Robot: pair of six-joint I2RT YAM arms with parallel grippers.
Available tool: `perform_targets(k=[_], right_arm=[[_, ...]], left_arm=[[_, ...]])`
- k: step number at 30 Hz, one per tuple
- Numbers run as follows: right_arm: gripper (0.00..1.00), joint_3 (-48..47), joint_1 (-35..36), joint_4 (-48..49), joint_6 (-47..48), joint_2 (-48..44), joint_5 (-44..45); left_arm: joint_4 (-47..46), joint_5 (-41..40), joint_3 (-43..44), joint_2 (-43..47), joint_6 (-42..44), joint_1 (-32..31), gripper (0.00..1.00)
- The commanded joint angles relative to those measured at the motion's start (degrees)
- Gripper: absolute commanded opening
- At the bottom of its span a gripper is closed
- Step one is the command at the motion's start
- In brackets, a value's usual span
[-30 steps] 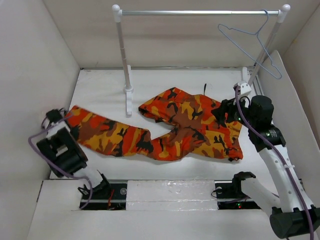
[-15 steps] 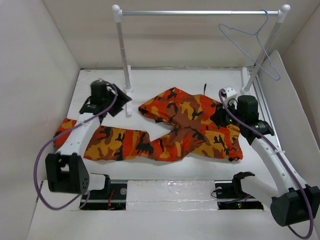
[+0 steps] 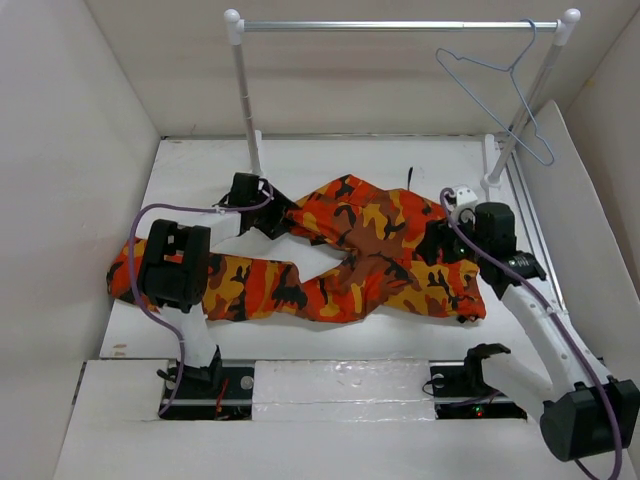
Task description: Place the trousers on the hanger
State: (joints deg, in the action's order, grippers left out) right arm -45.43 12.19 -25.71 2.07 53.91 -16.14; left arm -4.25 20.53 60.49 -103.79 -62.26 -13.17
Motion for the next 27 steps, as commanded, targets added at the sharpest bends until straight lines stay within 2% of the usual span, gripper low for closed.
perform_targets(k=[1, 7, 8, 12, 16, 17, 20, 21, 23, 24, 25, 26, 27], right_arm=[[0.77, 2.53, -6.79, 2.33, -3.72, -0.21, 3.57], [0.87, 2.19, -21.13, 5.76, -5.93, 8.66, 4.01], [0.87, 2.27, -24.89, 6.29, -6.02, 9.62, 4.45], [0.89, 2.71, -32.02, 10.41, -6.37, 15.60, 5.51], [0.89, 2.18, -36.17, 13.84, -7.60, 24.74, 3.32], [0.89, 2.36, -36.18, 14.98, -8.12, 27.45, 0.09], [0.87, 1.57, -35.40, 18.06, -9.36, 31.24, -2.13], [0.81, 0.70, -35.39, 18.94, -9.36, 32.39, -3.36], [0.67, -0.44, -34.16, 18.69, -8.57, 35.19, -6.17], [0.24, -0.54, -33.55, 19.47, -8.66, 35.65, -6.88], [0.07, 0.68, -33.54, 20.26, -9.70, 35.48, -8.02], [0.00, 1.65, -33.54, 22.35, -10.49, 34.43, -9.51], [0.00, 1.66, -33.54, 22.37, -10.85, 34.42, -9.52]], left_arm=[[-7.68, 1.17, 0.17, -0.54, -4.35, -0.45, 0.63], [-10.95, -0.05, 0.33, -2.03, -5.33, -1.07, 0.59], [-11.21, -0.58, 0.16, -2.21, -5.15, -1.07, 0.58], [-13.76, -1.81, -0.46, -3.52, -6.73, -1.59, 0.53], [-14.91, -3.39, -1.51, -3.79, -7.70, -1.60, 0.41], [-16.39, -3.66, -2.30, -3.18, -8.31, -1.60, 0.39], [-19.47, -4.54, -4.32, -2.12, -10.33, -1.60, 0.28], [-19.74, -4.63, -4.41, -1.95, -10.69, -1.60, 0.13], [-21.23, -4.54, -4.85, -0.29, -11.39, -1.60, 0.00], [-21.76, -5.06, -5.20, 1.03, -11.83, -1.07, 0.00], [-22.90, -6.02, -6.60, 2.78, -12.09, -1.07, 0.00], [-25.52, -7.08, -6.61, 8.80, -11.14, -0.46, 0.00], [-25.54, -7.09, -6.61, 8.87, -11.13, -0.45, 0.00]])
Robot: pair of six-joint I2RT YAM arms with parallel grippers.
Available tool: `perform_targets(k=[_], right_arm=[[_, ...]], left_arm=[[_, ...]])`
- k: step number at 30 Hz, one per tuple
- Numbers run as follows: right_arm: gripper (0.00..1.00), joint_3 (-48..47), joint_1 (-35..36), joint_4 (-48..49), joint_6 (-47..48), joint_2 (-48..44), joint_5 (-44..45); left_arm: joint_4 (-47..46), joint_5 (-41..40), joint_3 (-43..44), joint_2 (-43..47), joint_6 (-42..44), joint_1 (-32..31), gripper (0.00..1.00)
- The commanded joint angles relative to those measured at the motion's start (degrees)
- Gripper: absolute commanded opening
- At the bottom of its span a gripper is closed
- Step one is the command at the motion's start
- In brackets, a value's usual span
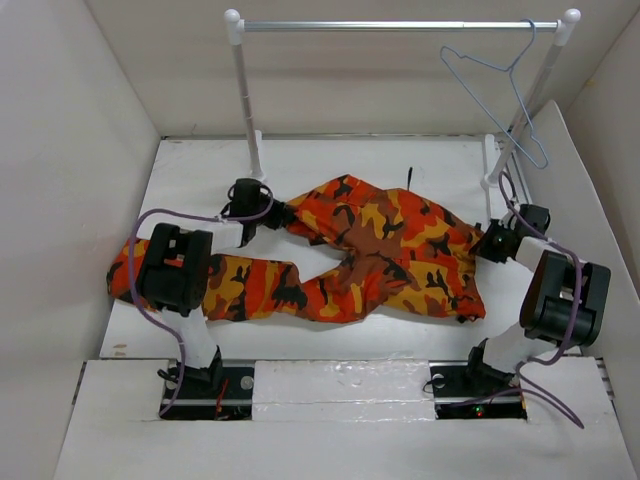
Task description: Place the trousers on the hanger
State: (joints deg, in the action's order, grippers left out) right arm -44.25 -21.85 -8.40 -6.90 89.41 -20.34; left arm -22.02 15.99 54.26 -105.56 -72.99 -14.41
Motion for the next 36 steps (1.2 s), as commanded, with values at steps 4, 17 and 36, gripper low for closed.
perform_targets(k=[4, 17, 36], right_arm=[[0.00, 0.57, 0.49, 5.94, -1.98, -2.31, -6.99], [0.00, 0.13, -3.64, 1.90, -1.98, -8.46, -3.49], [0.00, -0.67, -0.65, -7.50, 1.44, -20.50, 2.58]], left_arm=[[4.58, -11.64, 18.25, 18.54, 14.68, -6.11, 0.00], [36.79, -23.91, 41.11, -2.45, 33.35, -40.34, 0.19], [17.60, -3.87, 14.01, 8.82, 25.69, -17.50, 0.73]])
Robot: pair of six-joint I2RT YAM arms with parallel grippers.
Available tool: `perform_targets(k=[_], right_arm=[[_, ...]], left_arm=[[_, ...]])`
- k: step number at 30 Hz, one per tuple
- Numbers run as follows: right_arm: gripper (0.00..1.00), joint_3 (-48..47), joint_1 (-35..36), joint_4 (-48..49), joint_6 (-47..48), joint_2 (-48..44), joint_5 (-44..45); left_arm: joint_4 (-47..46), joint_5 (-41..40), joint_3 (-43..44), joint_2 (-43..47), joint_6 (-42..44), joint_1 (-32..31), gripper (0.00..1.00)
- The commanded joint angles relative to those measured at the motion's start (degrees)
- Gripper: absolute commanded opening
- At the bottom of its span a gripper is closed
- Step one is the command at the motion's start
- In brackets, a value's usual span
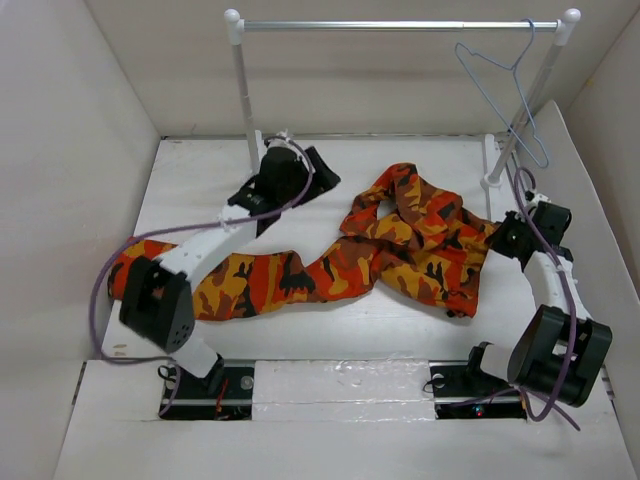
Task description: Place the trousers on the hanger
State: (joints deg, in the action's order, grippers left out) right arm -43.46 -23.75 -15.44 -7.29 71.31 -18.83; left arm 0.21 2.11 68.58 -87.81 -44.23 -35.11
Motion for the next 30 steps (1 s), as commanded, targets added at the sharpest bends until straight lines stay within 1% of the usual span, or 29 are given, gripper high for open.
perform_targets(k=[1, 2, 3, 5, 9, 10, 11, 13, 14, 15, 16, 18, 19, 20, 22, 23, 24, 25, 26, 27, 29, 30], right_arm=[[0.00, -1.01, 1.77, -0.47, 2.36, -2.75, 1.08], [0.00, -0.58, 1.77, -0.38, 2.45, -3.19, 0.29], [0.00, -0.05, 1.77, 0.14, 2.54, -3.37, -0.41], [0.00, 1.10, 2.56, 0.67, 2.54, -3.54, -2.17], [0.00, 3.29, 4.58, 0.42, 3.24, -5.03, -2.09], [0.00, 3.30, 4.59, 0.33, 3.42, -5.39, -2.18], [0.00, 4.08, 4.59, 0.32, 3.60, -5.74, -2.00], [0.00, 4.35, 4.59, 0.06, 3.95, -6.44, -1.56], [0.00, 4.44, 4.59, 0.06, 4.04, -6.53, -1.39], [0.00, 4.18, 4.59, -0.11, 4.21, -6.45, -1.30], [0.00, 3.91, 3.89, -0.03, 4.21, -6.01, -1.30], [0.00, 2.69, 3.88, -0.73, 4.30, -5.74, -0.60], [0.00, 2.33, 3.19, -0.64, 4.21, -5.57, -0.16], [0.00, 1.98, 2.57, -0.56, 3.87, -5.31, 0.80], [0.00, 0.23, 0.91, -0.47, 3.16, -4.60, 1.51], [0.00, -0.56, 0.20, -0.38, 2.98, -3.56, 2.04], [0.00, -1.53, -0.68, -0.55, 2.37, -3.02, 1.96], [0.00, -3.89, -2.86, -0.55, 1.24, -1.89, 1.52], [0.00, -3.91, -2.88, -0.55, 1.22, -1.87, 1.08], [0.00, -4.52, -2.88, 0.32, -0.34, -0.66, 0.90], [0.00, -6.98, -3.50, 0.59, -1.23, 0.58, 1.77], [0.00, -7.77, -3.50, 0.76, -2.11, 1.72, 1.95]], left_arm=[[-1.82, 10.54, 6.24, -11.92, -1.23, 3.21, 0.74], [3.26, 10.55, 9.44, -16.82, 2.27, 2.25, 0.75], [4.79, 10.11, 11.82, -18.78, 3.52, 1.02, 0.78], [5.68, 11.60, 16.49, -23.25, 5.63, 1.01, 0.79], [6.12, 12.74, 20.45, -29.77, 6.52, 1.01, 0.80], [6.12, 13.44, 20.98, -29.79, 6.70, 1.01, 0.80], [6.38, 13.97, 21.42, -31.70, 6.70, 1.01, 0.79], [6.21, 14.76, 21.69, -32.86, 6.79, 1.01, 0.72], [5.43, 14.85, 21.43, -33.56, 6.70, 1.01, 0.65], [5.68, 14.33, 21.42, -33.57, 6.87, 1.01, 0.23], [7.25, 11.19, 21.77, -33.39, 6.35, 1.01, 0.02], [6.39, 10.11, 20.29, -29.81, 5.56, 2.85, 0.00], [5.43, 9.06, 17.93, -27.26, 5.21, 3.64, 0.00], [5.68, 7.66, 17.21, -22.37, 5.38, 4.52, 0.00], [7.26, 3.46, 15.63, -16.55, 6.78, 7.59, 0.00], [9.26, 1.51, 15.28, -10.86, 8.87, 8.82, 0.00], [10.50, -0.51, 15.01, -8.11, 9.85, 11.27, 0.00], [13.13, -6.18, 13.53, -0.07, 11.34, 14.60, 0.00], [13.15, -6.24, 13.51, 0.01, 11.70, 14.63, 0.00], [13.67, -10.50, 12.82, 2.44, 11.97, 18.03, 0.00], [13.24, -16.14, 8.78, 9.37, 12.15, 21.47, 0.00], [12.89, -22.61, 7.20, 11.15, 11.10, 23.23, 0.02]])
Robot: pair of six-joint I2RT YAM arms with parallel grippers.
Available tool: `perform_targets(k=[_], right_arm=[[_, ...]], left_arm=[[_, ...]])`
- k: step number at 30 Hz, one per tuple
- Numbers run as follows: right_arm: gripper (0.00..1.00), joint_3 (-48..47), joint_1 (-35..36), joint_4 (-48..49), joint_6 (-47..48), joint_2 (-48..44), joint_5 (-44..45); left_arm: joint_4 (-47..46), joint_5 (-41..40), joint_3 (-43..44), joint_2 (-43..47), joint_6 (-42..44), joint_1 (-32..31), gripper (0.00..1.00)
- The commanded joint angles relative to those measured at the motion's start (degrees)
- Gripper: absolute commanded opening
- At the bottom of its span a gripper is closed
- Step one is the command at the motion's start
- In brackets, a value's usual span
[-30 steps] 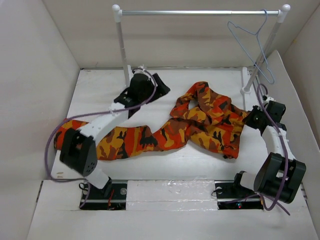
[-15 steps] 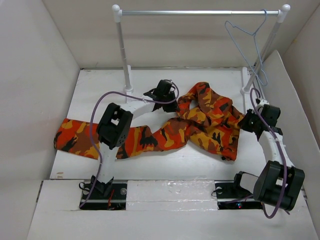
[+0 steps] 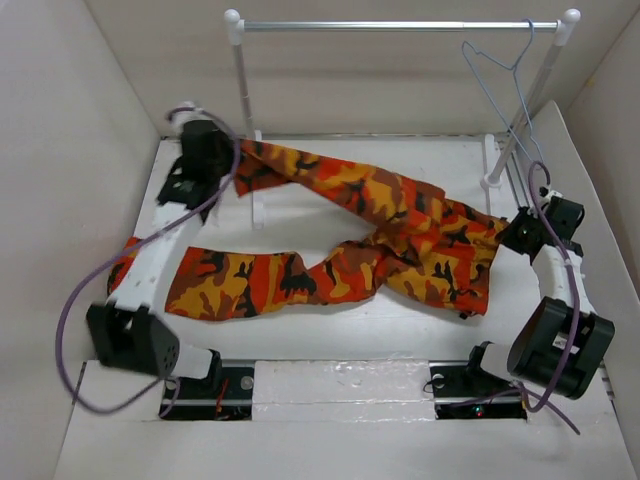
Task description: Place the trousers on the hanger
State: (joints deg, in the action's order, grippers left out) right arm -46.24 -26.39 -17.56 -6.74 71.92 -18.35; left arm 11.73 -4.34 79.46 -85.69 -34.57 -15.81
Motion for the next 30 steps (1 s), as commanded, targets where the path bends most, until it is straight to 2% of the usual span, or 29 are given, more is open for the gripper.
perform_targets(k=[1, 2, 3, 4, 5, 6, 7, 8, 9, 11, 12, 13, 15, 18, 20, 21, 22, 23, 24, 25, 26, 27, 28, 29, 30], right_arm=[[0.00, -5.78, -0.85, 3.06, -2.84, 1.73, 1.56], [0.00, -7.53, -0.85, 3.23, -2.92, 2.43, 2.34], [0.00, -8.33, -1.38, 2.54, -2.84, 3.13, 3.40], [0.00, -9.12, -1.38, 2.53, -2.84, 4.62, 4.19], [0.00, -10.26, -2.08, 2.62, -3.01, 5.33, 5.07], [0.00, -10.80, -2.61, 2.71, -3.27, 6.03, 5.34], [0.01, -11.50, -2.61, 2.45, -3.36, 7.78, 5.34], [0.08, -12.11, -2.61, 1.66, -3.19, 8.41, 5.17], [0.23, -13.25, -3.22, 1.31, -2.84, 8.93, 5.25], [0.45, -13.79, -3.23, 1.74, -2.31, 9.12, 5.69], [0.59, -15.10, -3.92, 0.26, -2.22, 9.20, 5.87], [0.67, -15.89, -4.45, -0.54, -2.22, 9.12, 5.78], [0.73, -16.60, -4.46, -0.89, -1.96, 7.80, 3.42], [0.72, -15.99, -2.97, -0.55, -2.31, 4.21, 0.08], [0.64, -13.71, -0.61, -0.97, -2.05, 1.83, -0.46], [0.30, -12.31, 0.19, -1.16, -1.61, -0.79, -0.29], [0.11, -10.64, 0.20, -1.16, -1.35, -2.12, -0.37], [0.00, -6.71, 0.72, -1.68, -1.26, -3.44, -0.55], [0.00, -4.76, 0.73, -1.60, -0.99, -4.76, -0.72], [0.00, -1.17, 0.73, -2.64, -1.17, -6.95, 0.76], [0.00, 0.08, 0.73, -3.87, -0.99, -7.93, 2.25], [0.18, 1.31, -0.05, -4.84, -0.03, -8.89, 3.48], [0.31, 2.63, -0.06, -4.94, 0.50, -10.38, 4.63], [0.44, 3.60, -0.93, -6.68, 0.85, -10.92, 7.07], [0.62, 4.92, -1.64, -7.48, 2.07, -11.10, 7.71]], left_arm=[[0.93, -18.23, -7.61, 10.62, -0.22, 8.39, 0.18], [0.15, -17.99, -9.74, 12.46, -1.72, 11.91, 0.36], [-0.03, -11.11, -11.16, 12.56, -3.99, 16.12, 0.59], [0.05, -7.13, -13.61, 12.13, -5.15, 24.00, 0.70], [0.49, -2.65, -14.50, 10.47, -5.86, 27.64, 0.79], [1.10, 6.18, -14.94, 9.32, -5.69, 30.11, 0.84], [1.37, 8.01, -16.69, 8.53, -5.17, 31.62, 0.84], [1.28, 9.07, -17.75, 7.91, -4.81, 32.50, 0.85], [1.11, 9.00, -18.98, 8.17, -4.20, 32.51, 0.86], [0.14, 7.43, -23.11, 10.26, -4.10, 32.51, 0.86], [-0.21, 4.98, -24.43, 11.24, -4.37, 32.51, 0.87], [-0.56, 2.69, -26.18, 12.12, -4.89, 32.51, 0.89], [-0.48, -0.04, -26.90, 13.97, -6.30, 32.51, 0.91], [-1.53, -0.93, -27.08, 15.37, -7.27, 32.51, 0.90], [-4.60, 1.25, -27.34, 15.03, -6.83, 32.51, 0.90], [-4.52, 3.61, -26.82, 14.33, -6.39, 32.51, 0.88], [-3.74, 4.07, -25.42, 13.54, -5.87, 30.34, 0.87], [-3.21, 4.07, -24.71, 12.49, -5.25, 28.14, 0.86], [-2.85, 3.90, -24.36, 12.30, -3.94, 25.25, 0.82], [-3.28, 3.64, -24.61, 12.82, -2.89, 18.26, 0.73], [-3.64, 3.03, -24.97, 13.52, -2.35, 14.45, 0.73], [-4.42, 3.37, -25.75, 14.23, -2.17, 10.84, 0.58], [-6.78, 4.07, -27.41, 15.19, -2.17, 7.41, 0.56], [-7.50, 4.07, -27.95, 15.46, -2.35, 1.20, 0.50], [-7.59, 5.64, -28.22, 15.29, -3.04, -2.00, 0.47]])
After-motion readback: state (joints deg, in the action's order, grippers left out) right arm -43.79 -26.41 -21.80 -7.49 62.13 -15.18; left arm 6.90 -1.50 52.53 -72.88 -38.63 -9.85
